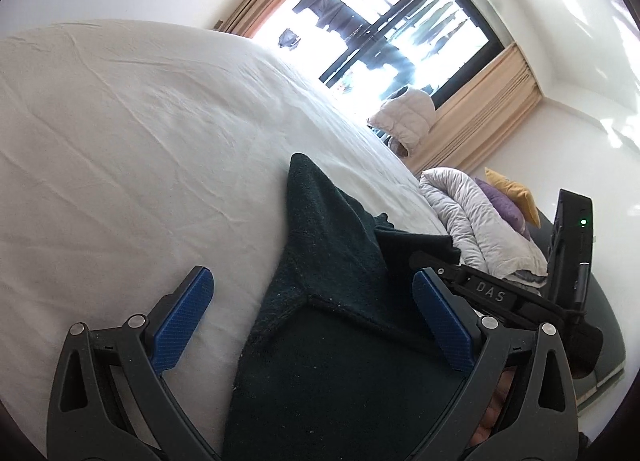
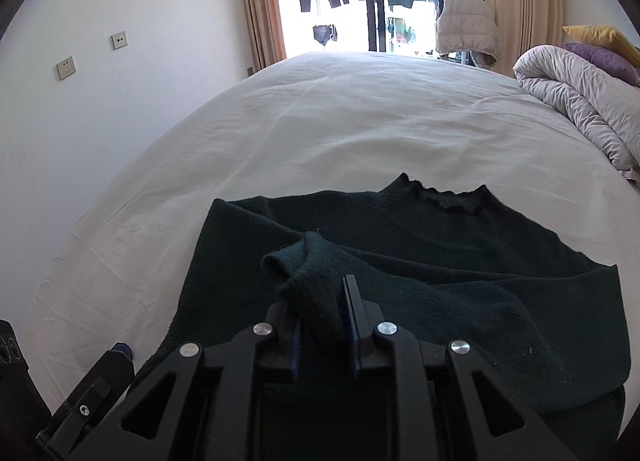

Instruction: Fold small clothes

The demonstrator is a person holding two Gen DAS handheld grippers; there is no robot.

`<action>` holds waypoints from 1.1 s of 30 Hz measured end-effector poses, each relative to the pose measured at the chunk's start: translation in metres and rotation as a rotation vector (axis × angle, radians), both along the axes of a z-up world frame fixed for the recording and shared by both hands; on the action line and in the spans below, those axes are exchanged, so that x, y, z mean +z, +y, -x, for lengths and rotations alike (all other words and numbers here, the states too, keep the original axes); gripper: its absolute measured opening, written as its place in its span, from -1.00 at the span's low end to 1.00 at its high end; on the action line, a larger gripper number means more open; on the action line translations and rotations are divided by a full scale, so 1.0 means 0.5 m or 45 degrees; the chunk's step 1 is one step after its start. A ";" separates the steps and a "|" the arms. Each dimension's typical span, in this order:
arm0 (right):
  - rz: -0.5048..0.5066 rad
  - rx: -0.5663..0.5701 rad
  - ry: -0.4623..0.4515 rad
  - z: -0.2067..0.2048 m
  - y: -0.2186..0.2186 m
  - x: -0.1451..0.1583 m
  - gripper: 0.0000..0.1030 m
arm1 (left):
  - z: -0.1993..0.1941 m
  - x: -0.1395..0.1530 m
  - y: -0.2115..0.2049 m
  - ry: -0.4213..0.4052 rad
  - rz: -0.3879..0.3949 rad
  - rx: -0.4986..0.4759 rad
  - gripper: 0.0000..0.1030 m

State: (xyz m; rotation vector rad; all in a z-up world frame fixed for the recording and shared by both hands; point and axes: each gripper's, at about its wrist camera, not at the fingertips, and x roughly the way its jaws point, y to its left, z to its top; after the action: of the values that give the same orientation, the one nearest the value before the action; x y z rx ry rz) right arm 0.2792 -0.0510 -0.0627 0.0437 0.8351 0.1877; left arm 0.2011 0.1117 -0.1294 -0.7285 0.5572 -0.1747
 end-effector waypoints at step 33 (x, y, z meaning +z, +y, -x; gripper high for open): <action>-0.907 -0.433 0.149 0.054 -0.661 -0.154 -0.79 | -0.162 -0.014 -0.274 0.229 -0.570 -0.330 0.96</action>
State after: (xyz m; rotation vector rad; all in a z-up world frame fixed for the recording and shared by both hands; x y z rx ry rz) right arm 0.2522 -0.3815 -0.1398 0.8664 0.8288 0.1539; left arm 0.2823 -0.0253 -0.1363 -0.2349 0.8302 -0.2167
